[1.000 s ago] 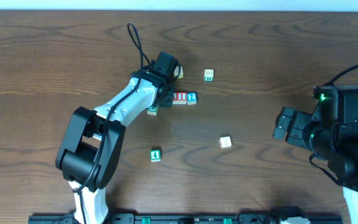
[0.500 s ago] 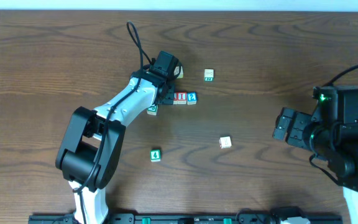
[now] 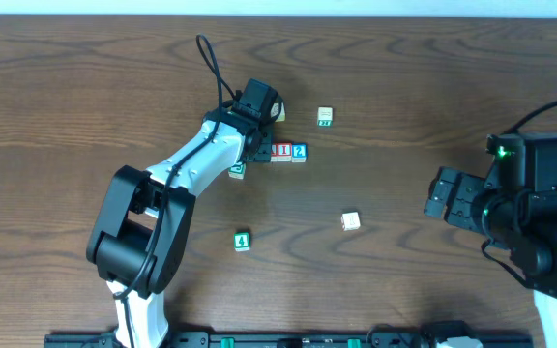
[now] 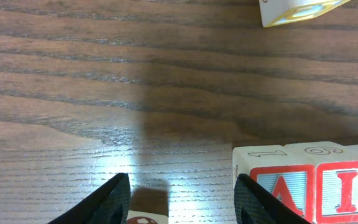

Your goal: Spell out Ai2

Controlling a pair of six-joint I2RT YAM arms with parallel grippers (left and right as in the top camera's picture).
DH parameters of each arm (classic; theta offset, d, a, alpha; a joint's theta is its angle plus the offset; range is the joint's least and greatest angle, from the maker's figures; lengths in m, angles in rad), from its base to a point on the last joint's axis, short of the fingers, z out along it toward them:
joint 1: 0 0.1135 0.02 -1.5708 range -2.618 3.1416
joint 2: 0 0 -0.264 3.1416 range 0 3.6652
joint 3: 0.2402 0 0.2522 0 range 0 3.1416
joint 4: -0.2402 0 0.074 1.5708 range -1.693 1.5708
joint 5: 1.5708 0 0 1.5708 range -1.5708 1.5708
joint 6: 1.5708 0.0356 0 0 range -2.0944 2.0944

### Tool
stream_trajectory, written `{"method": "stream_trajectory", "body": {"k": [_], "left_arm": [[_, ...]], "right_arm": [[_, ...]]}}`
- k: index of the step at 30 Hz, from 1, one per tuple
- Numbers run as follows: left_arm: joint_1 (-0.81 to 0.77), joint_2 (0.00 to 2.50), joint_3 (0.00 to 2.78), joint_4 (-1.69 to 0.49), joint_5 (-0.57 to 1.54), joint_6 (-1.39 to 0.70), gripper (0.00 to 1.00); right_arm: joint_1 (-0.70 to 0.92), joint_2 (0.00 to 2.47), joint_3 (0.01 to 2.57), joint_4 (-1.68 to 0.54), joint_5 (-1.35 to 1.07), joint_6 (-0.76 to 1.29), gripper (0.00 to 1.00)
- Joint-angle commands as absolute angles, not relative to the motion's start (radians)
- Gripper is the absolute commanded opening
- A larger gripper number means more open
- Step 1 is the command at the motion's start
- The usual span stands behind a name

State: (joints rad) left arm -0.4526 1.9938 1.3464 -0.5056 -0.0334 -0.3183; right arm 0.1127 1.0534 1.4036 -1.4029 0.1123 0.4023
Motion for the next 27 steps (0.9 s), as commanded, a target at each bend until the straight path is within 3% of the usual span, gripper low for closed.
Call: {"method": "stream_trajectory", "body": {"k": [1, 27], "left_arm": [[-0.453, 2.009, 1.345, -0.5, -0.028, -0.337, 0.55], [-0.453, 2.009, 1.345, -0.493, -0.02, -0.345, 0.56]], "right_arm": [[0.106, 1.046, 1.412, -1.407, 0.116, 0.414, 0.99], [0.106, 1.046, 1.411, -1.407, 0.116, 0.414, 0.99]]}}
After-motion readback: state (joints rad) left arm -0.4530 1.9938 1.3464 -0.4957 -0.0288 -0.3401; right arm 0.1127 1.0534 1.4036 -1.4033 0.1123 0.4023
